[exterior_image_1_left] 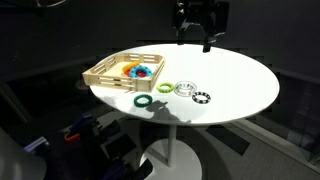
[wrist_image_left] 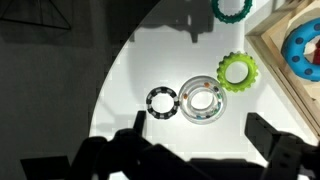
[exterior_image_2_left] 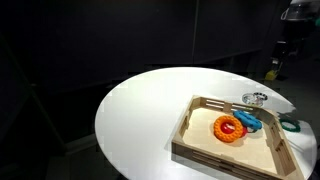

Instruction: Put the transparent and stripped rings in the box, then remove the orange ring from the box and move the box behind

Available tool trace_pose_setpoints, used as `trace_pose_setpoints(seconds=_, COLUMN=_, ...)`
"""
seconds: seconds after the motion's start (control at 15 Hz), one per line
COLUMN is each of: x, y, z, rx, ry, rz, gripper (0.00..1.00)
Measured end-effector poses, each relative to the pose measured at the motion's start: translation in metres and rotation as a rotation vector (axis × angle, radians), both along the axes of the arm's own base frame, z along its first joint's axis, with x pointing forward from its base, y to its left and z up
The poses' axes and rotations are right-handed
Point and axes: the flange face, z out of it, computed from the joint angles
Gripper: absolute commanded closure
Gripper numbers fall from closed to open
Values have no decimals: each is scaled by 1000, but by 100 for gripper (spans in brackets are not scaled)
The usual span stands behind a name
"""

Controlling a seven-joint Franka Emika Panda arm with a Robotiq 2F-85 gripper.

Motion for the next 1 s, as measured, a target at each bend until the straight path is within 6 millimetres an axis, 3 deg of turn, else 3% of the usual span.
trace_pose_setpoints(seconds=0.27, x=17, y=11, z=-38, rx=18, ry=-5, rz=4, gripper=0)
trace_pose_setpoints(seconds=0.53, x=33, y=34, z=-75, rx=10, ry=-7, rz=54, gripper=0)
trace_pose_setpoints(seconds=1.0, x=47, y=63, z=-115, rx=6, ry=-10, rz=114, gripper=0)
